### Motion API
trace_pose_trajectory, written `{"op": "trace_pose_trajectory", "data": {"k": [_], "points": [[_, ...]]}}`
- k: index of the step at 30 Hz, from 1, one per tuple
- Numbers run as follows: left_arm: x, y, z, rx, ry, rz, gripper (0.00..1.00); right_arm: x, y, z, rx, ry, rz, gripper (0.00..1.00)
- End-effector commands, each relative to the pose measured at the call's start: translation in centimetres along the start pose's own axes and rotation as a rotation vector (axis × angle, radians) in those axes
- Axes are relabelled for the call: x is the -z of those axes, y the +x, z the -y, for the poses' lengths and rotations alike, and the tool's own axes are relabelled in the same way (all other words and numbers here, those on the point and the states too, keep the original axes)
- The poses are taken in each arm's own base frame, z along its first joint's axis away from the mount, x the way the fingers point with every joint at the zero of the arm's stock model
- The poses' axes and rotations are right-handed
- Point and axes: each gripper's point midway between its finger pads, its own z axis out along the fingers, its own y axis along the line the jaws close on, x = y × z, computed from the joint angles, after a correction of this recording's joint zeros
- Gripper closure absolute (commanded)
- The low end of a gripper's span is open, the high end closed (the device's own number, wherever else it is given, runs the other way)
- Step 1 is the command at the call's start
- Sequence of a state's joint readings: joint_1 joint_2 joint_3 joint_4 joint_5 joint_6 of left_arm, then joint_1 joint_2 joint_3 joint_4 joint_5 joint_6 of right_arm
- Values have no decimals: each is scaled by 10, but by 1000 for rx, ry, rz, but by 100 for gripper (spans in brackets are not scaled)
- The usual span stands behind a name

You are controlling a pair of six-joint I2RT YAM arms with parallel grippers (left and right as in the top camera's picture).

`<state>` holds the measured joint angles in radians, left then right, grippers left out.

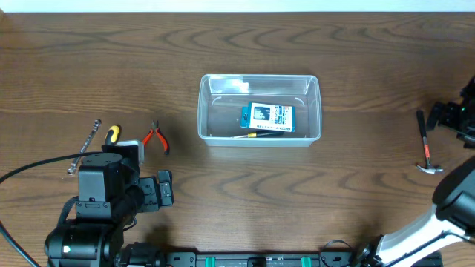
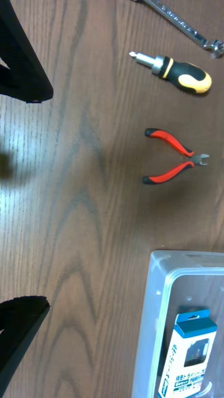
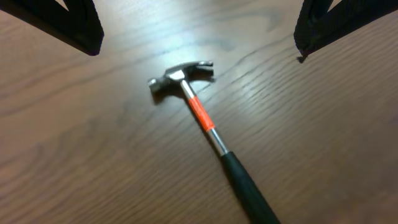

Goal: Pack container
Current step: 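Move right gripper to the red-handled hammer and grasp its handle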

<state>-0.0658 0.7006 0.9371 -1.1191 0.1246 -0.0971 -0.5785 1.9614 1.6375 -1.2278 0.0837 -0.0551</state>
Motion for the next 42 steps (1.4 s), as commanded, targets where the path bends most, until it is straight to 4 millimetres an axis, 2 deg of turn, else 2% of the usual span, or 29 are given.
{"op": "trace_pose_trajectory", "data": {"k": [1, 4, 7, 15, 20, 24, 32, 38, 42], "points": [[3, -4, -1, -8, -5, 11, 2, -23, -5, 3, 27, 15, -50, 1], [3, -4, -1, -8, -5, 11, 2, -45, -2, 1, 35, 10, -107, 4], [3, -4, -1, -8, -5, 12, 2, -59, 1, -1, 42, 7, -144, 9], [3, -5, -1, -8, -5, 15, 2, -72, 0, 1, 56, 5, -133, 11], [3, -5, -1, -8, -5, 15, 2, -91, 13, -2, 70, -3, -158, 12], [3, -5, -1, -8, -5, 15, 2, -105, 23, -13, 103, -59, -168, 12], [3, -5, -1, -8, -5, 15, 2, -118, 31, -21, 122, -99, -169, 13], [3, -5, -1, -8, -5, 15, 2, -118, 31, -21, 121, -98, -170, 24], [3, -5, -1, -8, -5, 15, 2, -118, 31, -21, 121, -99, -170, 39]]}}
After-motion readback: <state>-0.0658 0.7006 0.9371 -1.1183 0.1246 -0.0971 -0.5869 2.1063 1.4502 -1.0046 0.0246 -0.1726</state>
